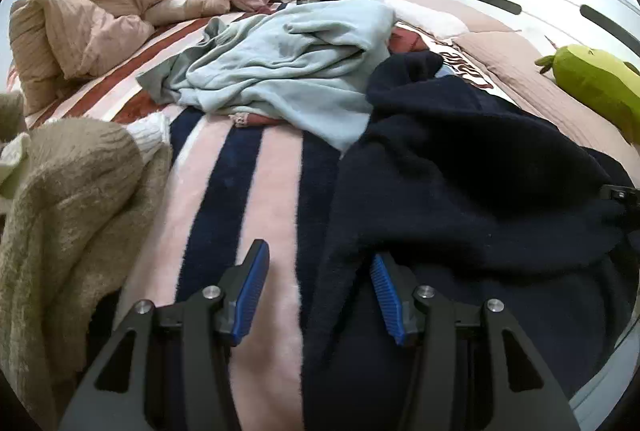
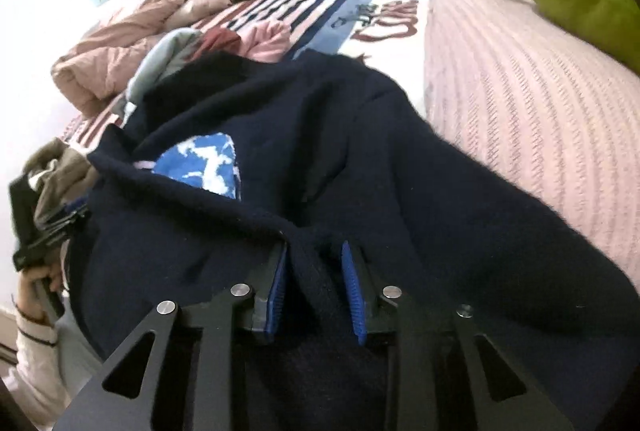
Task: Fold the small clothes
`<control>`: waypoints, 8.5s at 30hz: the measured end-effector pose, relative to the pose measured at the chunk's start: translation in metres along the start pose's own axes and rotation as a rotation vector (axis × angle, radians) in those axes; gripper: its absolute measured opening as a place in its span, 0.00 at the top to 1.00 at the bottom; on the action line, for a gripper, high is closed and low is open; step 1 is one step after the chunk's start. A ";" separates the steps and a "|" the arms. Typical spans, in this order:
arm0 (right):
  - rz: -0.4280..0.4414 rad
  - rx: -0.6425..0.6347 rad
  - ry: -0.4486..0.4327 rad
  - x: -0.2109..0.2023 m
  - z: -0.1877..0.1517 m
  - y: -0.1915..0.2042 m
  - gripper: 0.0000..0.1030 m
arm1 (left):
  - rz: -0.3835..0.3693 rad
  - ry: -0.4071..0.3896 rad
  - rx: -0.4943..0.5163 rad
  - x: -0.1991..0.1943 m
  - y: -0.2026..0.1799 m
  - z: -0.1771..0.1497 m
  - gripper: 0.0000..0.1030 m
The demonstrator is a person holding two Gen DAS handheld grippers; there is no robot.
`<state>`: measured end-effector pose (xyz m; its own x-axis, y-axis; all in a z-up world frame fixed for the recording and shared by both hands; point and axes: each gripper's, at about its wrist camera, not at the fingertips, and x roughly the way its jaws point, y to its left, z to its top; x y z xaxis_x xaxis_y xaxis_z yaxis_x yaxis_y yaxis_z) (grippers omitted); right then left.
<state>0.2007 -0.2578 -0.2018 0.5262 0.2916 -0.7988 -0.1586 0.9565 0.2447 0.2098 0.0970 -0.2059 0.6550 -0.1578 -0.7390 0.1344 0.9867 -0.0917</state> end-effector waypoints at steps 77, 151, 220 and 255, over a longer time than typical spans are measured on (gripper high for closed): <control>0.119 0.173 0.036 -0.028 -0.075 0.010 0.96 | -0.244 -0.038 0.082 -0.033 -0.045 0.027 0.56; 0.224 -0.343 0.009 0.066 -0.072 0.204 0.92 | -0.142 -0.278 -0.004 -0.136 -0.005 -0.033 0.36; 0.380 -0.089 -0.024 -0.034 -0.125 0.054 0.78 | -0.517 0.056 -0.053 -0.069 -0.032 -0.066 0.82; 0.177 0.020 -0.041 0.008 0.020 0.023 0.87 | -0.206 0.050 0.009 0.004 -0.020 0.054 0.79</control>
<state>0.2174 -0.2332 -0.1916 0.5251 0.4544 -0.7196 -0.2352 0.8901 0.3905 0.2497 0.0741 -0.1707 0.5755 -0.3538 -0.7373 0.2685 0.9333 -0.2383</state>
